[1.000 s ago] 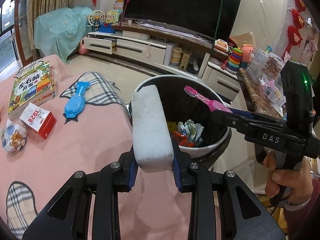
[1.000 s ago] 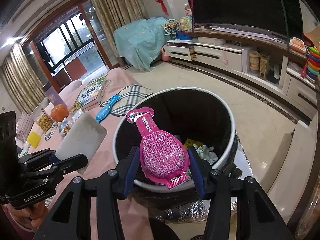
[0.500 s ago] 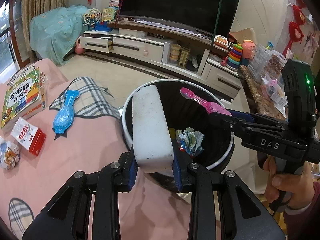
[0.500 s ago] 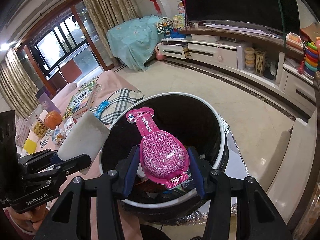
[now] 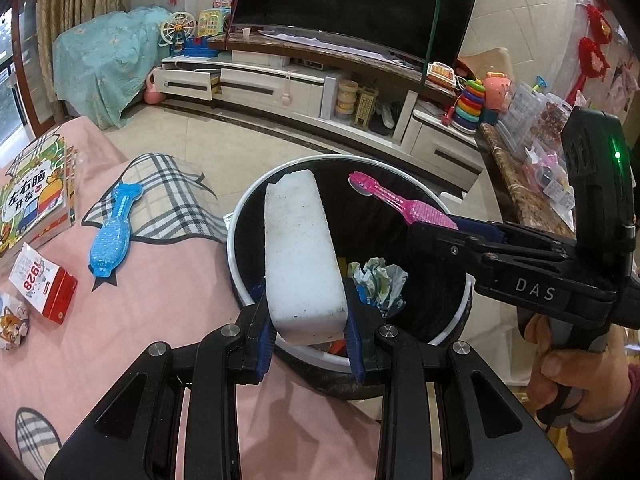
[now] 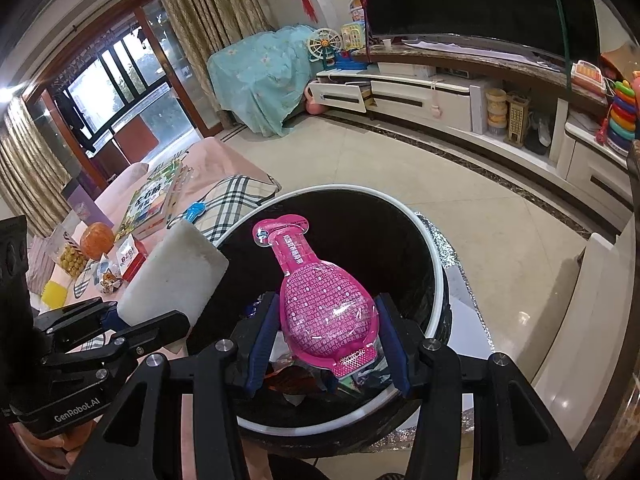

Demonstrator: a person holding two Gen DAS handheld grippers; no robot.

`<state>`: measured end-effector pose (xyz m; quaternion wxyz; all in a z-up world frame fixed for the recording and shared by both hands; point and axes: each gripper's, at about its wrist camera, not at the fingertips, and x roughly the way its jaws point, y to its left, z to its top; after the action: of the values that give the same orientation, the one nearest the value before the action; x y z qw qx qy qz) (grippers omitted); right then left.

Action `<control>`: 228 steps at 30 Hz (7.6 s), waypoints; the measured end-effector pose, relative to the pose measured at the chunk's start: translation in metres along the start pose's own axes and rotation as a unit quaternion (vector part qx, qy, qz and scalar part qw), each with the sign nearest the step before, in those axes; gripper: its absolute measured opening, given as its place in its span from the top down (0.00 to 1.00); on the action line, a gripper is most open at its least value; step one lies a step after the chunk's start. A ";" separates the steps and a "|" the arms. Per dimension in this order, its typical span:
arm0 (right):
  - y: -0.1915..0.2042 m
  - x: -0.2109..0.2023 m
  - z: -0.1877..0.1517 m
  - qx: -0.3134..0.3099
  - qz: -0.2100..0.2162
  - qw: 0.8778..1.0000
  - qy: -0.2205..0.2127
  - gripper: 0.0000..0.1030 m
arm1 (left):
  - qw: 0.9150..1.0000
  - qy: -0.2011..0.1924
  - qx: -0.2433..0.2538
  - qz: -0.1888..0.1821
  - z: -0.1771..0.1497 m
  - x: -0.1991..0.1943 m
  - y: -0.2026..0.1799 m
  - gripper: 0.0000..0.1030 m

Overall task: Collect trash
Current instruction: 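Lower both items into the bin and open both grippers, then move both open tools back over the table, then grasp the white snack bag with the left gripper while the right grasps the red-and-white milk carton, then lift and carry the snack bag and milk carton over the bin with both tools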

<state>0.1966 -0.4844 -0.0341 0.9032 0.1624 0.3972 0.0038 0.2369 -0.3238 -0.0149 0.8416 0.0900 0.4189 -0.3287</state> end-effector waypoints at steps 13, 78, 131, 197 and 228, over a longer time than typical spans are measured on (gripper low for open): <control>-0.007 0.007 0.006 0.006 0.003 1.000 0.005 0.52 | 1.000 0.007 0.003 -0.004 0.005 0.008 -0.003 0.73; 0.209 0.031 -0.082 -0.138 0.121 0.983 -0.005 0.07 | 0.951 -0.068 -0.266 0.144 -0.196 -0.144 0.215 0.28; 0.278 0.142 0.004 -0.231 0.102 0.967 0.026 0.16 | 0.961 -0.060 -0.267 0.030 -0.157 -0.110 0.309 0.79; 0.147 -0.011 -0.071 -0.079 0.095 0.992 0.003 0.46 | 0.989 -0.040 -0.126 0.065 -0.132 -0.120 0.095 0.80; 0.099 -0.033 -0.047 -0.047 0.074 0.996 -0.026 0.46 | 0.993 -0.047 -0.080 0.068 -0.093 -0.102 0.059 0.80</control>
<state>0.1529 -0.3817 -0.0109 0.9173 0.1488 0.3593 0.0854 0.1702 -0.1901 -0.0034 0.8851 0.0356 0.3969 -0.2403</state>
